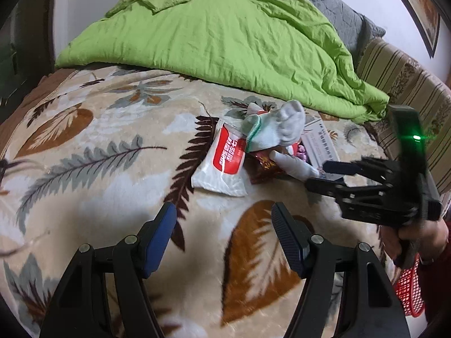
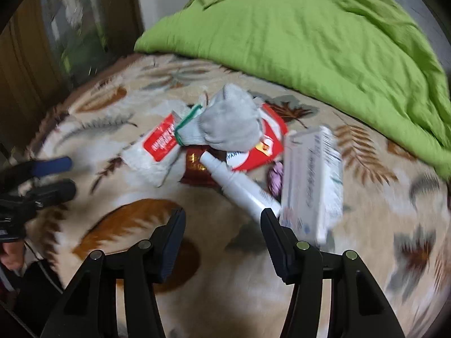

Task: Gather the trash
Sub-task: 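Grasp the white-red wet-wipe pack with the left tool while the right tool grasps the white spray bottle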

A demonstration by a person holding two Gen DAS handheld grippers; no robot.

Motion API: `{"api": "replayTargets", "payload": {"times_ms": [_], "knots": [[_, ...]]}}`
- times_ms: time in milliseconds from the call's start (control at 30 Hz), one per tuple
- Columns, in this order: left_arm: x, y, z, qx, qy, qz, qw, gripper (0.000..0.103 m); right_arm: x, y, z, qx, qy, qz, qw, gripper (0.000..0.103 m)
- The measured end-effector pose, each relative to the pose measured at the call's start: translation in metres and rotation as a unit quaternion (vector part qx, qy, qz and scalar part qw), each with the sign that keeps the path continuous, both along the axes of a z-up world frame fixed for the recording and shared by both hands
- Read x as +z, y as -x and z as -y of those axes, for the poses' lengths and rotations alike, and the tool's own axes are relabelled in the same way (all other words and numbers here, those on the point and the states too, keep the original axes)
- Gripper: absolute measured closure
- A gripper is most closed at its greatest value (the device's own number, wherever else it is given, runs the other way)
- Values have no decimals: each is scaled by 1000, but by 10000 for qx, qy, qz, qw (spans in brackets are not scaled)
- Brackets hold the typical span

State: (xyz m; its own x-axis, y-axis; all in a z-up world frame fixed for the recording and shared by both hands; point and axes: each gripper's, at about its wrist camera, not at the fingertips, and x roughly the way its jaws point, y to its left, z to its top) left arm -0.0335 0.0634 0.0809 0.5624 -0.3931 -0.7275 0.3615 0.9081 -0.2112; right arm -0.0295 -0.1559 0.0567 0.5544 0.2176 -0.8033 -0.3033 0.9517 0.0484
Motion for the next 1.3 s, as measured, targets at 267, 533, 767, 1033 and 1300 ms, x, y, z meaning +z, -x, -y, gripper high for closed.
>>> {"api": "replayTargets", "payload": {"times_ms": [267, 533, 767, 1033, 1300], "knots": [[-20, -56, 17, -209, -118, -214, 9995, 34, -30, -46, -2, 133, 415, -195, 9989, 49], [-48, -99, 47, -283, -215, -499, 9981, 36, -30, -36, -4, -69, 331, -426, 9985, 54], [-58, -105, 66, -112, -422, -285, 9986, 63, -37, -16, 11, -605, -717, -1001, 9905, 58], [-47, -53, 41, -68, -64, -332, 9994, 64, -44, 0, 13, -816, -903, -818, 9892, 63], [-34, 20, 32, -52, 91, -120, 9999, 63, -34, 54, 6, -1250, -1195, -520, 9836, 70]]}}
